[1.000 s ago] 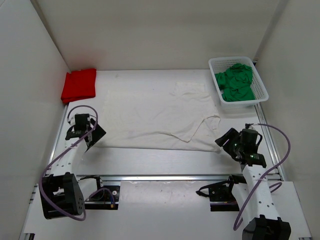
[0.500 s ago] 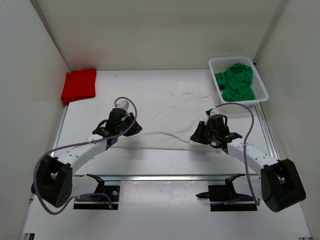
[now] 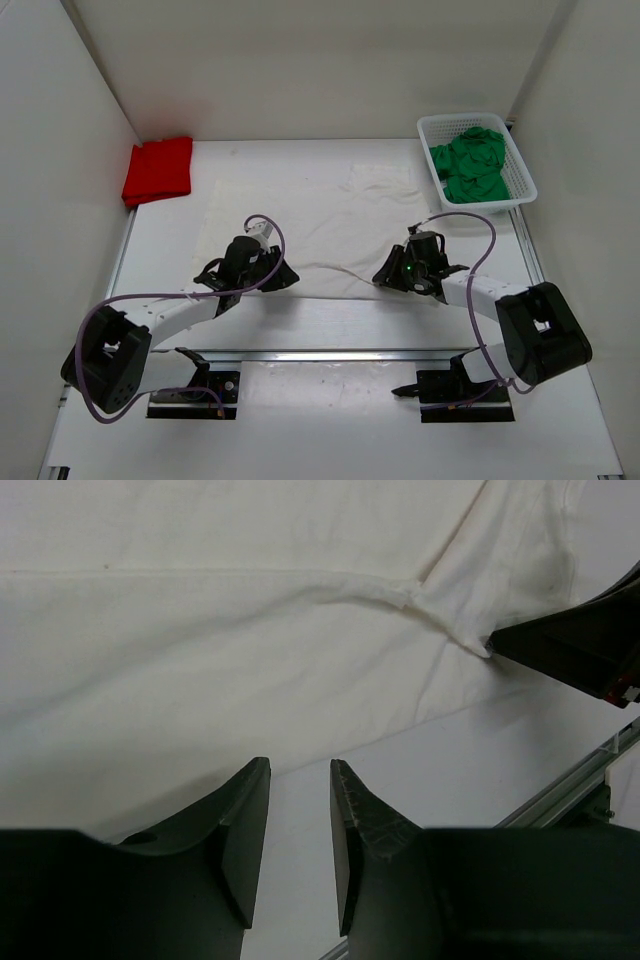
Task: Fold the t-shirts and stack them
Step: Fold the flattened tshirt in 1/3 of the way
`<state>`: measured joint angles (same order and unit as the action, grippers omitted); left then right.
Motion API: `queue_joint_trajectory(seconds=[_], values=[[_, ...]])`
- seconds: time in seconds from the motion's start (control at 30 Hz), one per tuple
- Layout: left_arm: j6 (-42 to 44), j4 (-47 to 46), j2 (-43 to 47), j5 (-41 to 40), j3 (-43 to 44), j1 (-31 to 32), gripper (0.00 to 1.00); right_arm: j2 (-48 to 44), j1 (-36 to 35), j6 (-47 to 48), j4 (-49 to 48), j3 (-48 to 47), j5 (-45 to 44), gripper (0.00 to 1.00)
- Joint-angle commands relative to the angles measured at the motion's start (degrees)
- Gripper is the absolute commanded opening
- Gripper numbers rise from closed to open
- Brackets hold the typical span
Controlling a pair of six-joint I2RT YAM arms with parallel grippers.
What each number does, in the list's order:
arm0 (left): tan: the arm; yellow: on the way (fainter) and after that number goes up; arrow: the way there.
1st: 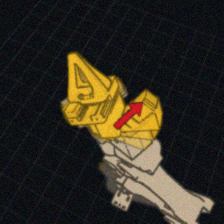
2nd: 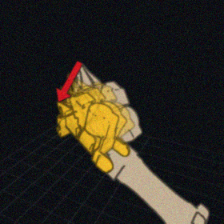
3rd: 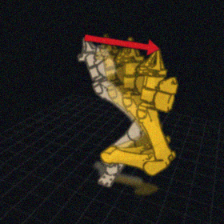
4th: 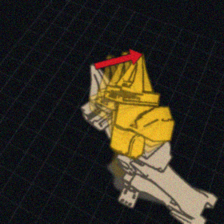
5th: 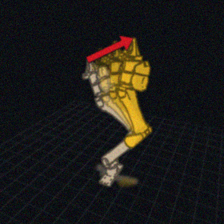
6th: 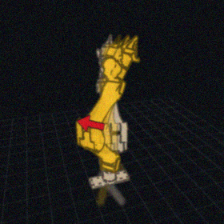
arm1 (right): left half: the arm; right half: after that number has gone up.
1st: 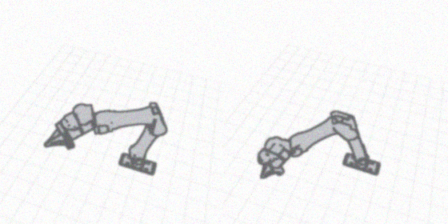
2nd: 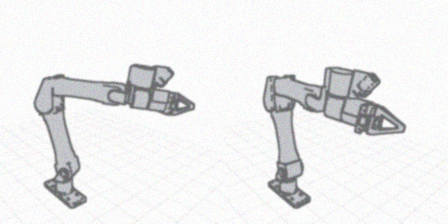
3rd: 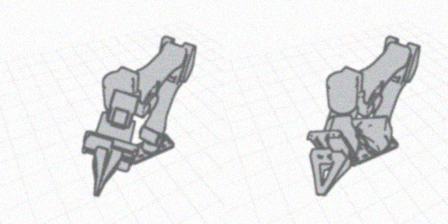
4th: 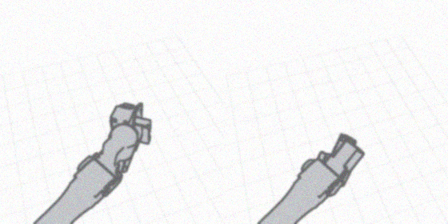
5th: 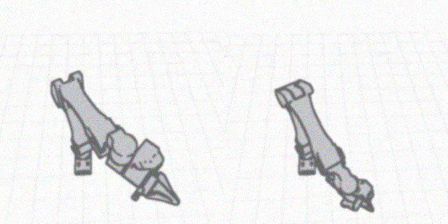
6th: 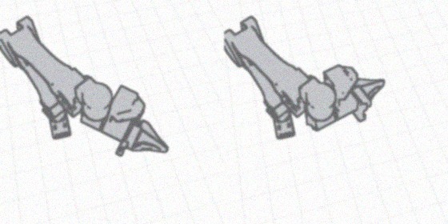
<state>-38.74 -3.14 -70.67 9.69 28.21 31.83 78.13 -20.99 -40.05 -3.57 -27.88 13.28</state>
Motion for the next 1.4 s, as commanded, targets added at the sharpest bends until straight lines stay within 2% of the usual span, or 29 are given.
queue_joint_trajectory(seconds=[0.0, 0.07, 0.23, 0.37, 0.4, 0.57, 0.67, 0.73, 0.8, 0.9, 1.0, 1.13, 1.27, 1.37], values=[[0.1, -3.5, 1.6, 1.9, -0.1, 0.2, 0.42, 1.9, -0.5, -1.3, -2.3, -1.7, -0.1, 0.27], [-0.6, -3.6, 1.3, 2.3, -0.5, -0.4, 0.41, 2.6, -1.1, -1.8, -3.2, -1.8, 0.6, 0.28], [-0.9, -4.3, 1.1, 2.3, -1.0, -0.2, 0.41, 4.0, -1.1, -1.6, -1.4, -5.0, 0.9, 0.18], [-1.2, -4.9, 1.1, 3.0, -1.7, -0.2, 0.41, 4.7, -0.3, -1.1, -1.8, -6.0, 0.6, 0.05], [-1.3, -4.7, 1.0, 2.9, -1.7, -0.3, 0.40, 5.4, -0.1, -0.9, -1.2, -6.9, 0.7, 0.05], [-1.2, -4.0, 1.8, 2.2, -1.7, -1.2, 0.41, 11.3, 0.5, 3.0, 2.1, -19.9, 1.0, 0.03], [-1.6, -3.8, 1.7, 1.9, -1.6, -0.9, 0.40, 20.0, 0.5, 4.5, 6.0, -30.9, 1.7, 0.02], [-1.9, -3.5, 1.8, 1.1, -1.6, -0.6, 0.39, 23.0, -0.1, 5.2, 7.4, -35.5, 0.8, 0.05], [-2.0, -3.4, 1.6, 1.4, -1.3, -0.4, 0.40, 25.9, -1.2, 6.3, 9.7, -41.8, 0.6, 0.24], [-2.2, -3.1, 1.0, 0.3, -0.6, 0.2, 0.41, 24.1, -2.6, 7.3, 9.5, -39.6, -1.5, 0.36], [-2.5, -4.1, -0.8, 0.2, -0.2, 1.2, 0.41, 15.7, -4.0, 7.1, 6.0, -30.5, -4.6, 0.38], [-3.6, -5.6, -5.0, 0.5, 1.0, 1.6, 0.40, 8.5, -6.9, 6.5, 1.5, -18.4, -4.2, 0.15], [-4.4, -6.9, -8.8, 0.1, 2.7, 2.4, 0.39, 6.7, -10.9, 7.2, 0.9, -13.1, -5.0, 0.07], [-7.5, -10.2, -11.6, 3.1, 1.9, -1.8, 0.37, 7.4, -11.4, 6.9, 0.8, -11.7, -5.5, 0.04]])
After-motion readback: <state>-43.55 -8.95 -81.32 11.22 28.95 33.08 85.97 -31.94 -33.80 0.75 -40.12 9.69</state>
